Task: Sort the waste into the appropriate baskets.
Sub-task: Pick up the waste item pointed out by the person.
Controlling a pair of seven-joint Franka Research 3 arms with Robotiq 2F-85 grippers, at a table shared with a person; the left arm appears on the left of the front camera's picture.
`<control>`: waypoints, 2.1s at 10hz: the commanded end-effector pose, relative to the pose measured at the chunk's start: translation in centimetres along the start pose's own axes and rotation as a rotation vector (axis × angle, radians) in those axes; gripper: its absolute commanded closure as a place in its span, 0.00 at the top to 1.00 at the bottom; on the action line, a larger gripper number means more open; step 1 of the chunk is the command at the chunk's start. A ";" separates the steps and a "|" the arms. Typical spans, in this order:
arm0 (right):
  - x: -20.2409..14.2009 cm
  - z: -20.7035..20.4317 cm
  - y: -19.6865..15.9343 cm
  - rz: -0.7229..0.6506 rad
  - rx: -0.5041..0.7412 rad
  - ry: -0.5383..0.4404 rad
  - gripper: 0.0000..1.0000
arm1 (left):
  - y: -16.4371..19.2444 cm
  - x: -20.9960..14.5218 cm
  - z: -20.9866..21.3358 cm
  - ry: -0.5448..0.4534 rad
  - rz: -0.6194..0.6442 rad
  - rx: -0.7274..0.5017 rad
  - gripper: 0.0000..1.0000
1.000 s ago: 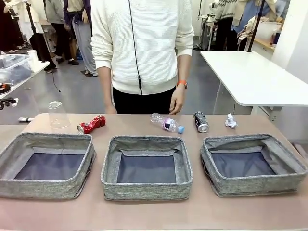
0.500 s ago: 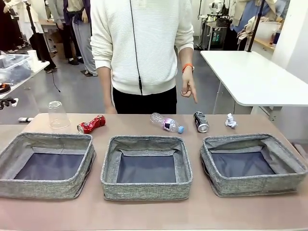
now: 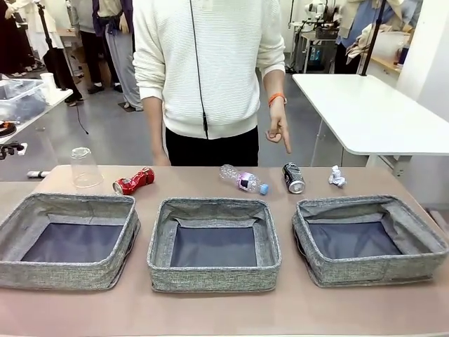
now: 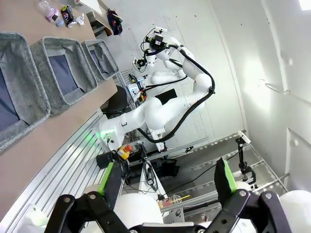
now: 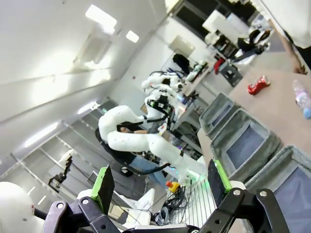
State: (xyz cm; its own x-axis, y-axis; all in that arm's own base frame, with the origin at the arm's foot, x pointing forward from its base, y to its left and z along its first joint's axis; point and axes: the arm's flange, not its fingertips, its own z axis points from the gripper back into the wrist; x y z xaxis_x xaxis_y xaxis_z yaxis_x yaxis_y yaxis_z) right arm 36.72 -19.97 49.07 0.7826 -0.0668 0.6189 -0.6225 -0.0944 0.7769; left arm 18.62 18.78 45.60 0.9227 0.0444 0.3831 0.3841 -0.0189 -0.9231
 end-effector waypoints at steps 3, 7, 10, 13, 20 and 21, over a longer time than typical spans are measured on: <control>0.8 -9.1 0.9 0.108 -0.453 0.164 1.00 | 0.0 0.1 0.0 -0.009 -0.018 -0.014 1.00; -2.0 -27.4 -3.9 0.359 -0.930 0.556 1.00 | 0.0 0.1 0.0 -0.009 -0.018 -0.014 1.00; -2.3 -27.4 -3.3 0.415 -0.862 0.558 1.00 | 0.0 0.1 0.0 -0.009 -0.018 -0.014 1.00; -4.3 -31.5 -4.2 0.328 -1.182 0.711 1.00 | 0.0 0.1 0.0 -0.009 -0.018 -0.014 1.00; 5.7 -38.4 -16.4 -0.010 -1.439 0.614 1.00 | 0.0 0.1 0.0 -0.009 -0.018 -0.014 1.00; 6.4 -38.2 -18.2 -0.007 -1.411 0.574 1.00 | 0.0 0.1 0.0 -0.009 -0.018 -0.014 1.00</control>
State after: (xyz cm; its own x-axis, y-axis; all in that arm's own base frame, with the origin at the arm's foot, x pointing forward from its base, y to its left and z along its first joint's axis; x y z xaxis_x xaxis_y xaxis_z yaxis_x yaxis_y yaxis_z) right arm 51.82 18.68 43.67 0.8905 0.3708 0.2638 -0.3954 0.9174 0.0452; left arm 18.66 18.72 45.51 0.9230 0.0444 0.3822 0.3833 -0.0197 -0.9234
